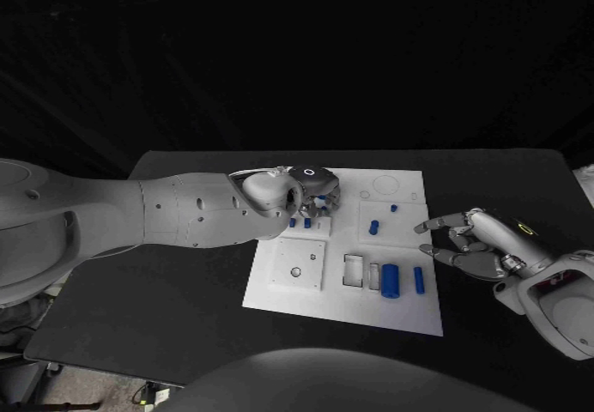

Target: Assemble the parts on the task board

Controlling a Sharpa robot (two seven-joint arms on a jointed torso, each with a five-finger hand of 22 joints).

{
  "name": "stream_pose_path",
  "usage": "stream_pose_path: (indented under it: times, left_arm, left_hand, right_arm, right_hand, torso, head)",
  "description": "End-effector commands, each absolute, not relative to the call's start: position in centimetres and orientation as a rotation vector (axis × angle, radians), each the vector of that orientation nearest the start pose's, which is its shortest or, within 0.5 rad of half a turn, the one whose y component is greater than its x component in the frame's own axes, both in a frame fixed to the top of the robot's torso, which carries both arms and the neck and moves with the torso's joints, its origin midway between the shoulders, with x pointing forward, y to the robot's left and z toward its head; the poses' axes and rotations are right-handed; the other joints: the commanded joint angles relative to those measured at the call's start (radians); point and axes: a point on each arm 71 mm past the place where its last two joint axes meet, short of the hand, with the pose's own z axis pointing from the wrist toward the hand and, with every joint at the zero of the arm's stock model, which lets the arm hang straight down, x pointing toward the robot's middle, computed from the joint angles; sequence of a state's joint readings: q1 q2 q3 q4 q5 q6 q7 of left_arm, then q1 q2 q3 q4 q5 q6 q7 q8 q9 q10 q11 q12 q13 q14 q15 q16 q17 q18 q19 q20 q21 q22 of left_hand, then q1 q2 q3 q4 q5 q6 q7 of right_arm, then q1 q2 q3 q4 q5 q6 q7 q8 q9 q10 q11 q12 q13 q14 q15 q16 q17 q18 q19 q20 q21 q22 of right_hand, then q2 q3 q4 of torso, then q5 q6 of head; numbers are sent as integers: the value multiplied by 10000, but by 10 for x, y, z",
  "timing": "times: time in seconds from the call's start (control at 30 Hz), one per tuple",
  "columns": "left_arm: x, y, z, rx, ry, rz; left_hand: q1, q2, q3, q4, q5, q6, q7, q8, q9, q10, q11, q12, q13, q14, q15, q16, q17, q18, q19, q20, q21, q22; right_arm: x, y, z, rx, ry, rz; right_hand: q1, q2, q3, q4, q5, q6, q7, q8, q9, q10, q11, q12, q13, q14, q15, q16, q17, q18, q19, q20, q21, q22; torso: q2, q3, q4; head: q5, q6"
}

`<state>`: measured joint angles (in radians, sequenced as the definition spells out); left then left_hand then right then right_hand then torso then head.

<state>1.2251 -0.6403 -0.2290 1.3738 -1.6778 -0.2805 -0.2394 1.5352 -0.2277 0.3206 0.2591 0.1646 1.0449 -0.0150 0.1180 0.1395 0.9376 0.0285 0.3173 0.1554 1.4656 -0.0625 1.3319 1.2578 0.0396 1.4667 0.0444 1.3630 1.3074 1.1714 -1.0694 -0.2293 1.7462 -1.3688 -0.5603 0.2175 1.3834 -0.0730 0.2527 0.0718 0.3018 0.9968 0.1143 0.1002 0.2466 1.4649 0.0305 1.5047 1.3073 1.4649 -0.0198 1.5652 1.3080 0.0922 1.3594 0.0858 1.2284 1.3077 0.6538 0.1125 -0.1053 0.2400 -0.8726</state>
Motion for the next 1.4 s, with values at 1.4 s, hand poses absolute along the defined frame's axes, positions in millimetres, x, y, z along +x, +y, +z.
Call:
stream_pose_path:
  times: [1.4]
  left_arm:
    - [488, 145, -250, 4608, 16982, -4296]
  left_hand:
    - [468, 523, 502, -405, 473, 1021, 542, 444, 210, 1408, -387, 1088, 412, 381, -229, 155, 118, 18, 255, -135, 222, 2092]
  right_arm:
    - [393, -233, -223, -2203, 15899, 9261]
  right_hand:
    - [46, 56, 55, -56, 54, 181, -29, 113, 93, 469, 16, -1, 1740, 1059, -33, 56, 2628, -146, -6, 22, -86, 1610]
  torso:
    - [4, 2, -1]
  head:
    - [-12, 0]
